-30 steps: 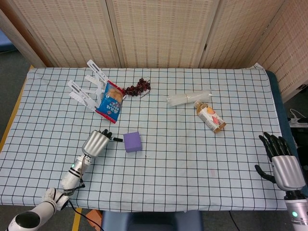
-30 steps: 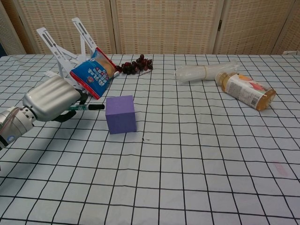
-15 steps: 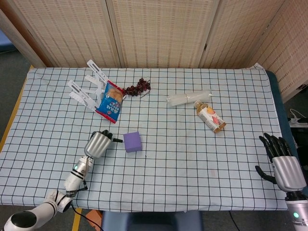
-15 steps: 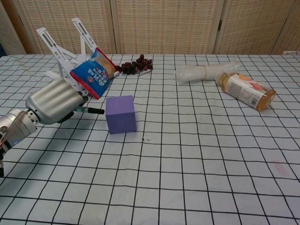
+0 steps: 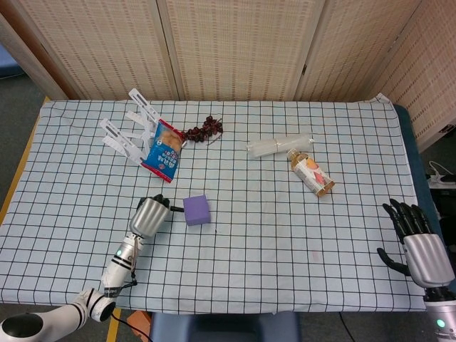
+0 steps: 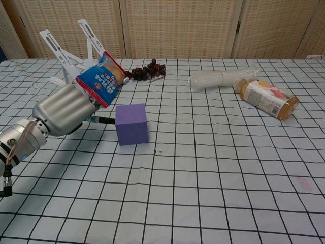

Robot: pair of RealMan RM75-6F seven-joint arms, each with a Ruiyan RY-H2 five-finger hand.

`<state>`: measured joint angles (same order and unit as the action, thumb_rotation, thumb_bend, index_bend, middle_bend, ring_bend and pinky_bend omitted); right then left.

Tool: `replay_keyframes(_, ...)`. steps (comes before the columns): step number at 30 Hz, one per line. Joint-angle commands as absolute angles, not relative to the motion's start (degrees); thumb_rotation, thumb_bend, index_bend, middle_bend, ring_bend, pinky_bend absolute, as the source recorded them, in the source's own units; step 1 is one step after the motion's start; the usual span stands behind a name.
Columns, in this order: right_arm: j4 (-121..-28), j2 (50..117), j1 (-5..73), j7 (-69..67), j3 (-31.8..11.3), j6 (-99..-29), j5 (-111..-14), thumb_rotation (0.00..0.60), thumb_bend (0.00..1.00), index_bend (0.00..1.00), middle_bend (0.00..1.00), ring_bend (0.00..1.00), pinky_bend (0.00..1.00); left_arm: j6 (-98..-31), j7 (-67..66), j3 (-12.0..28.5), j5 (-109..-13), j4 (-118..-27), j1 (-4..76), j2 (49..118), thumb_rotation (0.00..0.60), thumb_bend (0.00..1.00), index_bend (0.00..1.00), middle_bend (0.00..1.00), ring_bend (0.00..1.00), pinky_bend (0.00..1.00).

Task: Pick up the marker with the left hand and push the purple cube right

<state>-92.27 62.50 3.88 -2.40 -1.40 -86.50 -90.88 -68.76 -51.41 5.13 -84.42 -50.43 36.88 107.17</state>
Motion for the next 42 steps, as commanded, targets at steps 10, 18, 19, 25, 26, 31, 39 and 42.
replay_keyframes(10,-92.4,61.6,3.1,-4.0,-1.1,-88.1,-91.9,0.600,0.17,0.00,0.00,0.00,0.00,-68.1,-56.1,5.2,-84.4,-52.6,37.8,108.8,0.600,0.65,0.82,0.87,0.80,1.00)
replay_keyframes(18,-92.3,61.0,2.6,-5.3,-1.0,-89.1,-92.6,0.600,0.17,0.00,0.00,0.00,0.00,-68.1,-58.1,5.4,-84.9,-53.4,38.9,110.7,0.600,0.65,0.81,0.87,0.80,1.00)
replay_keyframes(19,-92.3,60.9,2.6,-5.4,-1.0,-89.3,-92.7,0.600,0.17,0.00,0.00,0.00,0.00,-68.2,-58.1,5.5,-85.0,-53.4,39.1,110.9,0.600,0.65,0.81,0.87,0.80,1.00)
replay_keyframes(25,-92.2,60.9,2.5,-5.5,-1.0,-89.1,-92.4,0.600,0.17,0.00,0.00,0.00,0.00,-69.6,-57.4,5.7,-85.2,-54.1,38.7,110.2,0.600,0.65,0.81,0.87,0.80,1.00)
replay_keyframes(26,-92.2,60.9,2.5,-5.5,-1.0,-89.0,-92.4,0.600,0.17,0.00,0.00,0.00,0.00,-69.8,-57.3,5.6,-85.2,-54.2,38.5,109.9,0.600,0.65,0.81,0.87,0.80,1.00)
replay_keyframes(31,-92.2,61.0,2.6,-5.2,-1.1,-88.9,-92.4,0.600,0.17,0.00,0.00,0.00,0.00,-70.2,-57.1,5.3,-84.5,-54.1,37.1,108.0,0.600,0.65,0.81,0.87,0.80,1.00)
replay_keyframes(39,-92.2,61.2,2.7,-4.8,-1.1,-88.7,-92.4,0.600,0.17,0.00,0.00,0.00,0.00,-68.9,-55.3,5.3,-83.7,-50.3,36.9,107.6,0.600,0.65,0.81,0.87,0.80,1.00)
replay_keyframes(42,-92.2,61.3,2.7,-4.5,-1.2,-88.6,-92.1,0.600,0.17,0.00,0.00,0.00,0.00,-68.3,-54.0,5.7,-83.6,-48.0,37.6,108.2,0.600,0.65,0.81,0.87,0.80,1.00)
